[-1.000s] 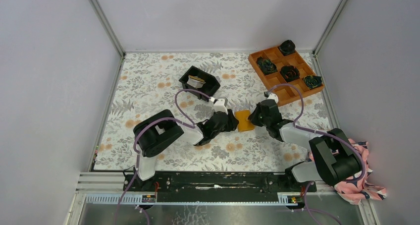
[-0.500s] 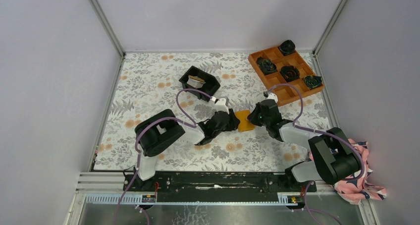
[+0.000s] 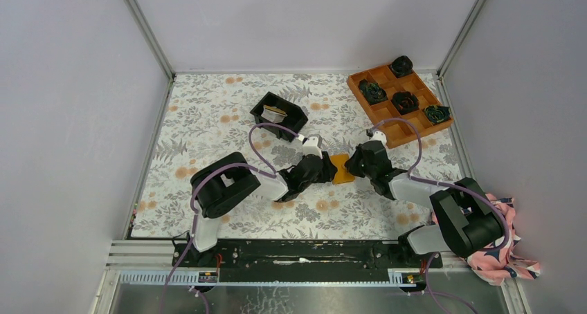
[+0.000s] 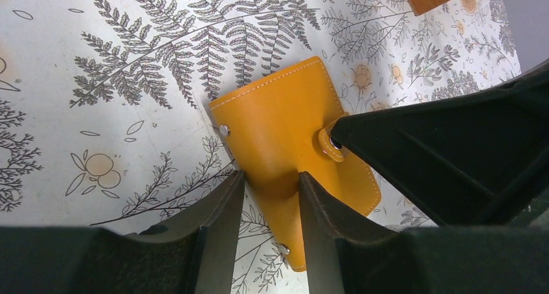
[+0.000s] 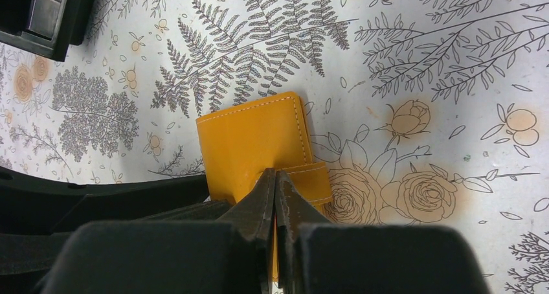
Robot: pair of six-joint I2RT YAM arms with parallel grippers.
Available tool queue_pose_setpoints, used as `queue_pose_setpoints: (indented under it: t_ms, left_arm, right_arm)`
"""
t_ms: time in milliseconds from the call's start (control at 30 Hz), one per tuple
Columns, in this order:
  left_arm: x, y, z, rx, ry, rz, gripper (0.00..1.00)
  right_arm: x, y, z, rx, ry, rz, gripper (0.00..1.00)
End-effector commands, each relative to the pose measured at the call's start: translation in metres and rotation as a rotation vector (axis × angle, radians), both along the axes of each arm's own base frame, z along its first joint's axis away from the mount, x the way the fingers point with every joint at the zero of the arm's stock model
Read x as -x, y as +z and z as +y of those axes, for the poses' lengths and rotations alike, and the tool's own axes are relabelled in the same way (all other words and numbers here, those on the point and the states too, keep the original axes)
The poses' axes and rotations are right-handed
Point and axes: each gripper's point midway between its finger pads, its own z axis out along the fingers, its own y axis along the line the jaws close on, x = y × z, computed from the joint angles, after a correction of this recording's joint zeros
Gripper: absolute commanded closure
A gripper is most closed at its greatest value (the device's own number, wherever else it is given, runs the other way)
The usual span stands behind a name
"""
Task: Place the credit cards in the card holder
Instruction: Close the card holder at the center of the board.
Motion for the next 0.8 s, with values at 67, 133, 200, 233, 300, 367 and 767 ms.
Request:
queue_pose_setpoints:
  t_ms: [67,133,200,233,300,367,767]
  left_arm:
    - [0.0,0.007,-0.004,-0.002,0.002,-0.015,0.57]
    - [-0.002,0.015,-0.003,-0.004,0.011,-0.029,0.57]
    - [-0.004,0.021,-0.002,-0.008,0.014,-0.039,0.57]
    - [-0.005,0.025,-0.002,-0.008,0.014,-0.043,0.57]
    - [-0.006,0.03,-0.002,-0.004,0.014,-0.048,0.57]
    - [-0.006,0.033,-0.003,-0.006,0.013,-0.05,0.57]
    - [-0.001,0.01,0.001,-0.037,0.012,-0.009,0.59]
  right_arm:
    - [0.012,-0.011,0.002,0.052,0.034,0.021,0.98]
    - [0.011,-0.008,0.002,0.058,0.035,0.013,0.98]
    - [0.011,-0.007,0.001,0.069,0.033,0.007,0.98]
    - [0.01,-0.006,0.001,0.07,0.032,0.002,0.98]
    - [0.009,-0.004,0.002,0.068,0.033,-0.008,0.98]
    - [0.009,-0.002,0.003,0.06,0.037,-0.013,0.98]
    - [0.004,0.012,0.013,0.01,0.037,-0.051,0.98]
